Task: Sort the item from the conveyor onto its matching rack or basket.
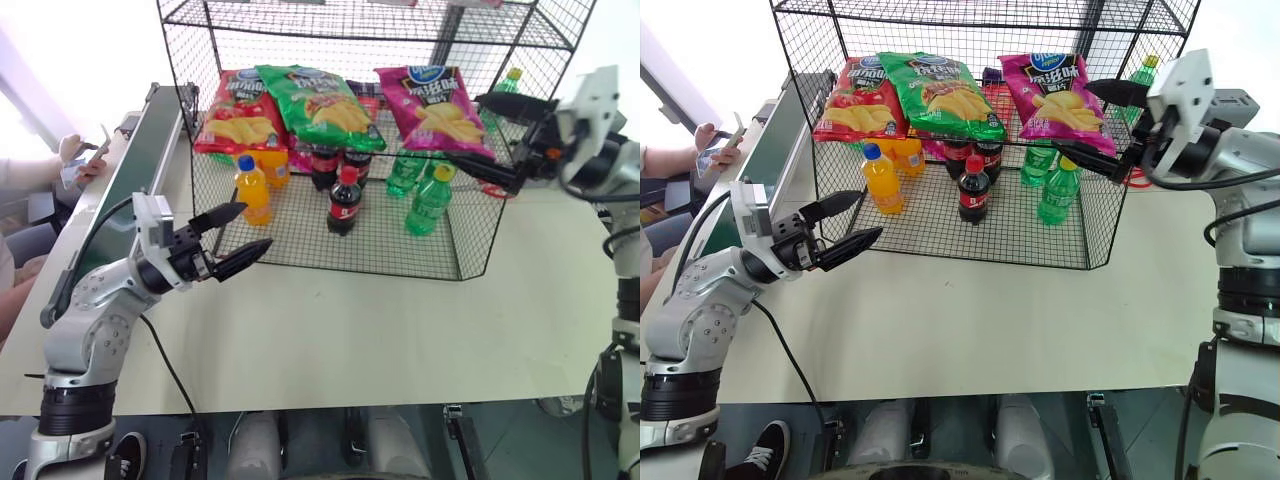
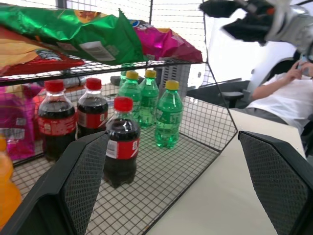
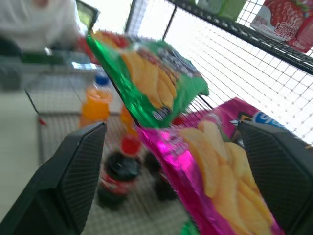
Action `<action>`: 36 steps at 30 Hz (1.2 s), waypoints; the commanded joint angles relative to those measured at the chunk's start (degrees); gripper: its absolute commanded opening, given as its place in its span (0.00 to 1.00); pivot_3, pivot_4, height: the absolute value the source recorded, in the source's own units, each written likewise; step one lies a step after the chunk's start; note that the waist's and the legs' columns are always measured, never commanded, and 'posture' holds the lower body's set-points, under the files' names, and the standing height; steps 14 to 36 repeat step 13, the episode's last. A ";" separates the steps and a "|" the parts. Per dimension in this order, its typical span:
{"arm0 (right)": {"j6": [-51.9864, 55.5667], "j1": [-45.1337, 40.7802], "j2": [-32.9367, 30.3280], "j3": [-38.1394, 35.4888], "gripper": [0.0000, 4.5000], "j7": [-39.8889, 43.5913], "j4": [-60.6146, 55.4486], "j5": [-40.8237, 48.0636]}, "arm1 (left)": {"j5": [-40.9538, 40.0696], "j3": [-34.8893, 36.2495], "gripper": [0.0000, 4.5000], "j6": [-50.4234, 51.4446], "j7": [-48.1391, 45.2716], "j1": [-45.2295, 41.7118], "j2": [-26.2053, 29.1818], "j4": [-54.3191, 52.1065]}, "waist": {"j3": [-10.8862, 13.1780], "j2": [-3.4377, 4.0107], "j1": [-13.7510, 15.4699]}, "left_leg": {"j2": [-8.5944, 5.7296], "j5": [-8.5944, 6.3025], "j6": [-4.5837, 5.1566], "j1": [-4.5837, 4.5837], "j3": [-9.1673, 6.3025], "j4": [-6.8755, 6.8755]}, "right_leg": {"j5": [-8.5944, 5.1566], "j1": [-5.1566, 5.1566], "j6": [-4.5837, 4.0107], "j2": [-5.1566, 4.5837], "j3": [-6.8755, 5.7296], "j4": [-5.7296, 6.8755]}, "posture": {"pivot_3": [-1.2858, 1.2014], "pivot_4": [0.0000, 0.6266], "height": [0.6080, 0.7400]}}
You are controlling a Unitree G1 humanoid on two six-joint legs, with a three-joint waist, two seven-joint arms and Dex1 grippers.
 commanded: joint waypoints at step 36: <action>1.58 35.70 10.70 -6.84 0.99 -7.90 -23.82 8.46 | 4.72 11.68 1.00 2.64 6.57 17.46 7.86 -4.45 | -0.08 -0.11 -0.02 | 0.00 -0.07 0.10 0.29 0.03 0.04 | -0.01 0.28 -0.06 -0.01 0.06 -0.08 | 0.52 0.24 1.00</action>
